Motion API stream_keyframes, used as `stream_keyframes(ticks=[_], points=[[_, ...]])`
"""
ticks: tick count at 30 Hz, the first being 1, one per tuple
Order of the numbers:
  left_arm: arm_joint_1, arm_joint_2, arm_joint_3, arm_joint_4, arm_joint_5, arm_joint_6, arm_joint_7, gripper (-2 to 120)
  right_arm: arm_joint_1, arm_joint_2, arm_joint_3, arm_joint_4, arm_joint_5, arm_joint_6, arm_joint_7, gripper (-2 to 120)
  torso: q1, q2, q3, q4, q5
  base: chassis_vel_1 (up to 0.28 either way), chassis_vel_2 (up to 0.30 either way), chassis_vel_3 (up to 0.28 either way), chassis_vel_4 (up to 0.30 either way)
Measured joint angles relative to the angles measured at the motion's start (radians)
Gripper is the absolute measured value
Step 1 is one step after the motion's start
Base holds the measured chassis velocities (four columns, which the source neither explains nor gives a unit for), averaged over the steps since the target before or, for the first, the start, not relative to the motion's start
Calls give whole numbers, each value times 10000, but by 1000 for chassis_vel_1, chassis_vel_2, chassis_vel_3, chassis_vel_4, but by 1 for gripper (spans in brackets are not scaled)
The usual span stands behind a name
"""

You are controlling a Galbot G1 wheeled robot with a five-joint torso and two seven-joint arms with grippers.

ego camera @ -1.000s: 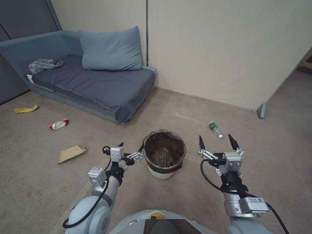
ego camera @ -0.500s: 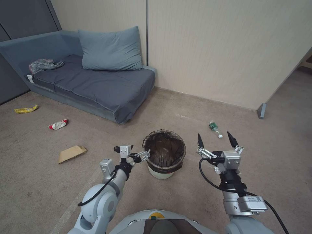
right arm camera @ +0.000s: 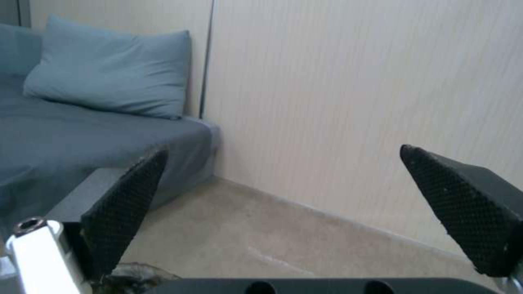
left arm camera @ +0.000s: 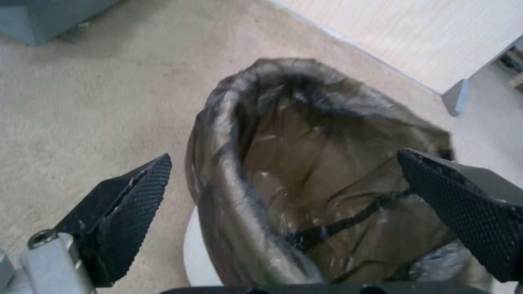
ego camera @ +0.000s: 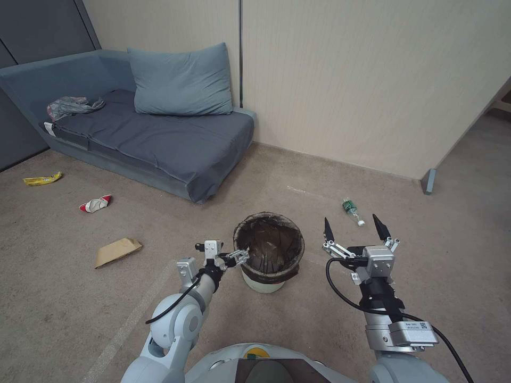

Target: Pick up the trash bin, then pick up the garbage from the floor and place it into the trash bin.

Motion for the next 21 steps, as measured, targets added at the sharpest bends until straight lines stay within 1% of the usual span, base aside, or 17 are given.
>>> stream_keyframes(ticks=[6, 8, 16, 18, 20, 21], points=[[-172, -103, -12, 473, 86, -14, -202, 99, -6, 0, -17, -70, -86, 120, 3, 100, 0, 0, 0, 0, 0, 0, 0, 0, 0], [-207, -112, -15, 535, 87, -14, -210, 99, -6, 0, -19, -85, -95, 134, 3, 100, 0, 0, 0, 1, 0, 0, 0, 0, 0], [-584, -213, 44, 1258, 65, 21, -244, 98, -8, 1, -23, -145, -209, 241, -11, 100, 0, 0, 0, 0, 0, 0, 0, 0, 0], [-648, -229, 66, 1372, 59, 29, -251, 96, -11, 0, -26, -161, -228, 258, -13, 100, 0, 0, 0, 1, 0, 0, 0, 0, 0], [-777, -243, 84, 1617, 20, 58, -262, 89, -11, 0, -35, -182, -247, 279, -18, 100, 0, 0, 0, 0, 0, 0, 0, 0, 0], [-777, -243, 84, 1617, 20, 58, -262, 89, -11, 0, -35, -182, -247, 279, -18, 100, 0, 0, 0, 0, 0, 0, 0, 0, 0]])
